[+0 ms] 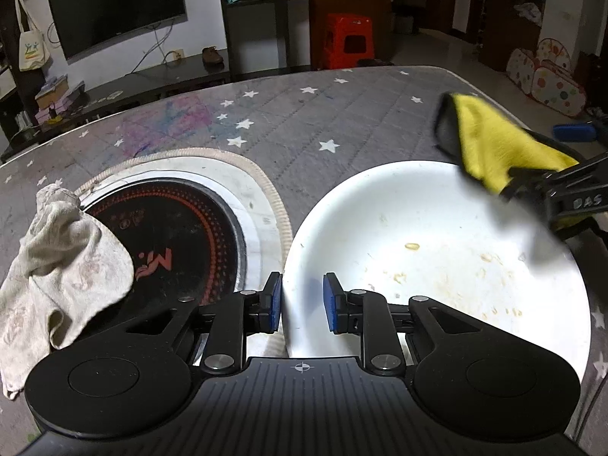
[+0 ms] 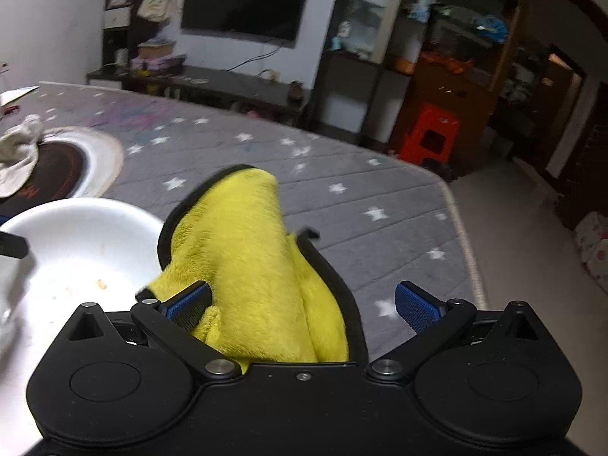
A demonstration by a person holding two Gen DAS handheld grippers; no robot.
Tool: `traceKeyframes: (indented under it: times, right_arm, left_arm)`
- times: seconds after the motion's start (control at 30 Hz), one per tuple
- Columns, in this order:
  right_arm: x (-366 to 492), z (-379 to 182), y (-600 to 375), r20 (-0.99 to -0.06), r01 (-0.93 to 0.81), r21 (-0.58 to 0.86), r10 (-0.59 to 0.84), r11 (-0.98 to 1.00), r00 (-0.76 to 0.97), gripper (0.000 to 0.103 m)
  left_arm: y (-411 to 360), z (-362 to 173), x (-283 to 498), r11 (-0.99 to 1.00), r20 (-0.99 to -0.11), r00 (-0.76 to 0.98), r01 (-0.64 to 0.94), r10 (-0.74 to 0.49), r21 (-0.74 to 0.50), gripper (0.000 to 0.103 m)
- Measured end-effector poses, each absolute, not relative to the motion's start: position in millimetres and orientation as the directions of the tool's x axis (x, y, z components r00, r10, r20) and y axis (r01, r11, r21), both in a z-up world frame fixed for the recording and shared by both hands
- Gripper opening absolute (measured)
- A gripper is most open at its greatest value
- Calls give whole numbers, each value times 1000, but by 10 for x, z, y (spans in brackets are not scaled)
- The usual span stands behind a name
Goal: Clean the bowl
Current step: 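Lift the cloth up out of the bowl with the right gripper, then hold the cloth beside the bowl with the right gripper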
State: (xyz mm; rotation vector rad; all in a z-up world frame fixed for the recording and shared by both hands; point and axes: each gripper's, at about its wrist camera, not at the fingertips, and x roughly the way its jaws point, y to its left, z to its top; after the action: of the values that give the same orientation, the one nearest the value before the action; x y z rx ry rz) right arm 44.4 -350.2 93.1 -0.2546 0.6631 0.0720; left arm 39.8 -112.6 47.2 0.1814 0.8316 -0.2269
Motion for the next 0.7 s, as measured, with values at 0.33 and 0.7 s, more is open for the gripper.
traceKeyframes:
  times: [0.33,0.7]
  right_arm:
    - [498,644,-3752,-697,-121,-181,-40,976,716,103]
    - [121,686,-3676,-652,-137,-170,-7,976,758,103]
  left_arm:
    - [-963,465,481,979,-744,662,198,-90,57,26]
    - [-860,538,362,987,-709,702,152,-71,51,39]
